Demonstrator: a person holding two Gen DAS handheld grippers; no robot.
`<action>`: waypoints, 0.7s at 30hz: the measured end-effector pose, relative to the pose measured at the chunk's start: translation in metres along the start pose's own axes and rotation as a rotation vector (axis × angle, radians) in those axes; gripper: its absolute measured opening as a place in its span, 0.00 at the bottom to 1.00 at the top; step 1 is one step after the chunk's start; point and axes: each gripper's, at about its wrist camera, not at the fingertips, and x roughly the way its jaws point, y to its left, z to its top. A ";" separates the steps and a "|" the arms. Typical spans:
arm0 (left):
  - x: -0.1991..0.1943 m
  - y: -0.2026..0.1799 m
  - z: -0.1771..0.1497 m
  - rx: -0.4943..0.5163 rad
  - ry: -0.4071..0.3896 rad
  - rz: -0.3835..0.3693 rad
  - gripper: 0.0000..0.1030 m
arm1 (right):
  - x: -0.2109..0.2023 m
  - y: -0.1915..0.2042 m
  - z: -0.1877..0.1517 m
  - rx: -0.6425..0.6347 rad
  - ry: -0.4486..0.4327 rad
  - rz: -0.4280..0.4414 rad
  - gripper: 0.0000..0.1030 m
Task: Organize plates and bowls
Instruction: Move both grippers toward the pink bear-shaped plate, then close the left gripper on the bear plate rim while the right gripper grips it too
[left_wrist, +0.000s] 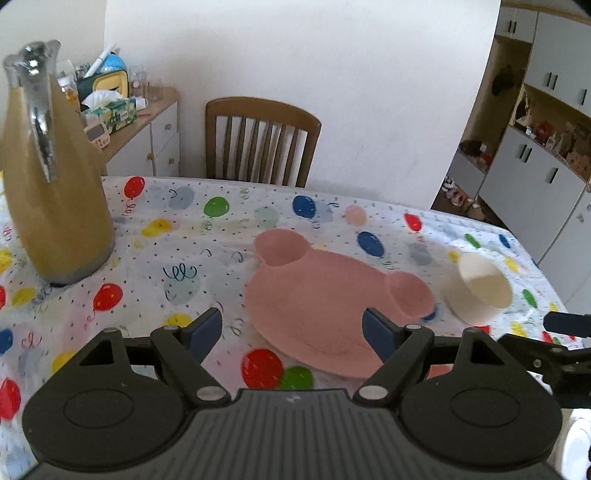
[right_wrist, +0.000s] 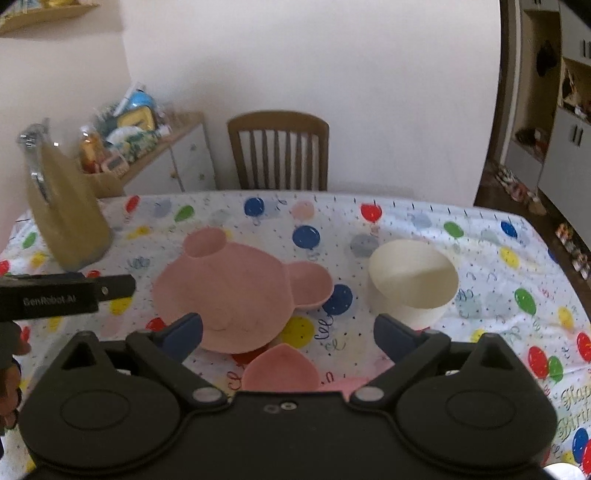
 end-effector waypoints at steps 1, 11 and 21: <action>0.006 0.004 0.003 0.000 0.005 0.005 0.81 | 0.006 0.000 0.001 0.008 0.014 -0.003 0.93; 0.066 0.036 0.016 -0.026 0.070 0.020 0.81 | 0.058 0.001 0.011 0.093 0.129 -0.009 0.78; 0.105 0.041 0.022 -0.053 0.097 -0.003 0.80 | 0.097 0.000 0.013 0.138 0.199 0.002 0.51</action>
